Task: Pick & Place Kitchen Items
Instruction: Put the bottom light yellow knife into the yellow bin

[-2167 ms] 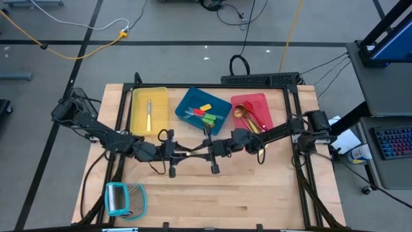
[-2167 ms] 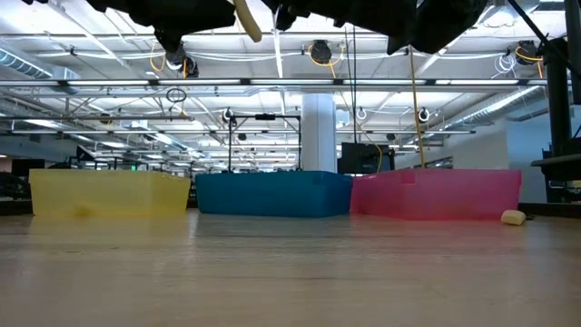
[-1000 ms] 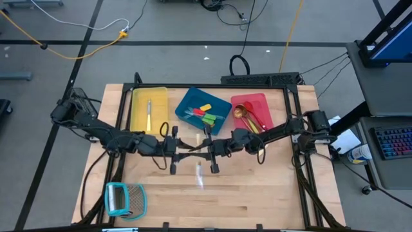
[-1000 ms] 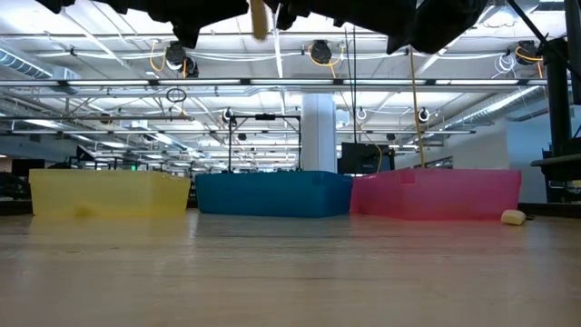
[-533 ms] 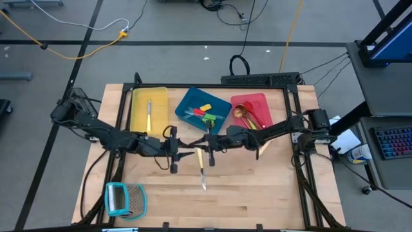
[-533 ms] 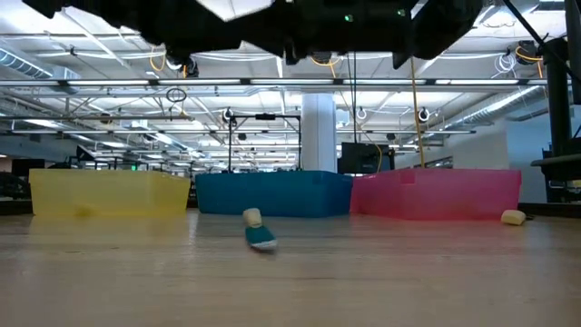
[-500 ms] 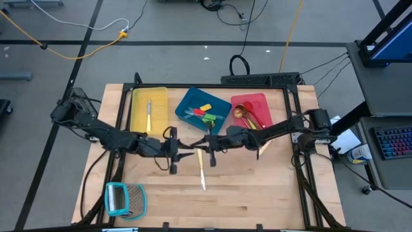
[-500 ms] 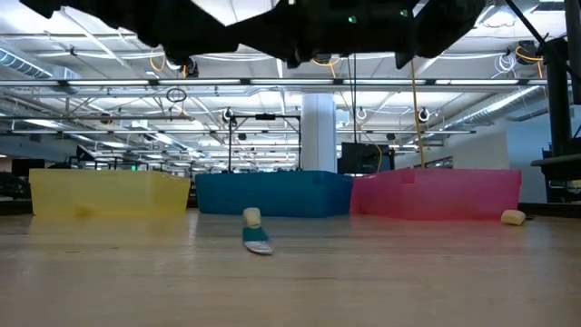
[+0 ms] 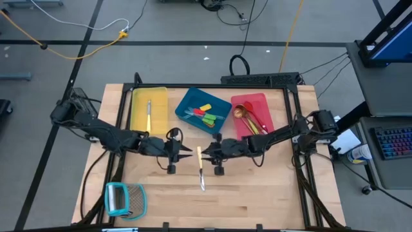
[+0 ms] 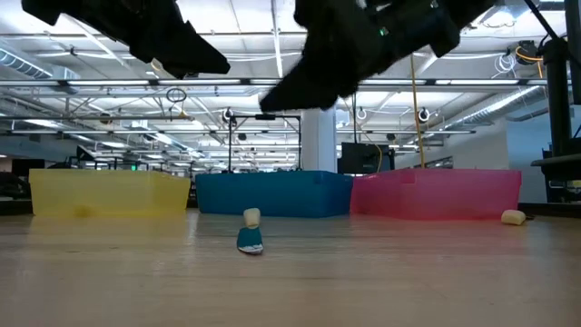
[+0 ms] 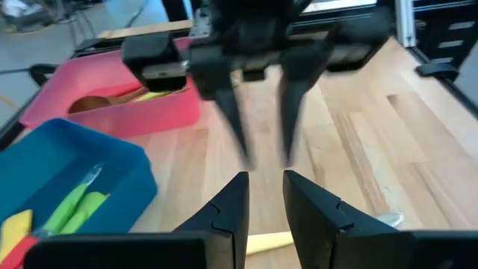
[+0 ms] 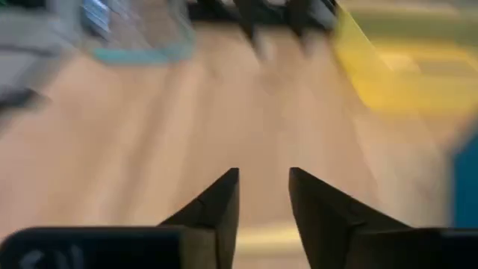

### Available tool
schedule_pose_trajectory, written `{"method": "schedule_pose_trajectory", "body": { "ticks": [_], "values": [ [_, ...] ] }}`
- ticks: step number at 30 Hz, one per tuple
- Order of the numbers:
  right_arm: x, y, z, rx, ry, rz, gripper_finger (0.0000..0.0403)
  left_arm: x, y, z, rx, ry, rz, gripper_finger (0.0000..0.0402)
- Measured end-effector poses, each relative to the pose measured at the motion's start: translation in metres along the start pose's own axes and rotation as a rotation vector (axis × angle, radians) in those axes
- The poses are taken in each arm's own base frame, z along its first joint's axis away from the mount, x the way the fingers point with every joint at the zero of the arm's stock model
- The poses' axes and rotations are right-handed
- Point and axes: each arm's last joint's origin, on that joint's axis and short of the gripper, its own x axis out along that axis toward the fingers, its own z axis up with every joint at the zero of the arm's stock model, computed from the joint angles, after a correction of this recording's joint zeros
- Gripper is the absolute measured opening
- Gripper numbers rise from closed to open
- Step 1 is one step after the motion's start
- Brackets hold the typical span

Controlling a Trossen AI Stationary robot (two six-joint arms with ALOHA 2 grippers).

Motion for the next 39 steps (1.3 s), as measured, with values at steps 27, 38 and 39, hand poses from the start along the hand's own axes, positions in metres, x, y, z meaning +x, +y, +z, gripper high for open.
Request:
{"method": "schedule_pose_trajectory", "body": {
  "ticks": [27, 38, 39],
  "values": [
    [0.055, -0.016, -0.093, 0.144, 0.183, -0.244, 0.014, 0.049, 0.032, -0.036, 0.084, 0.163, -0.06, 0.0088],
    [0.061, -0.03, -0.091, 0.087, 0.123, -0.183, 0.0139, 0.059, 0.031, -0.053, 0.054, 0.257, -0.069, 0.0143],
    [0.061, -0.031, -0.091, 0.085, 0.119, -0.185, 0.0139, 0.062, 0.031, -0.055, 0.052, 0.267, -0.061, 0.0158]
  ]
}}
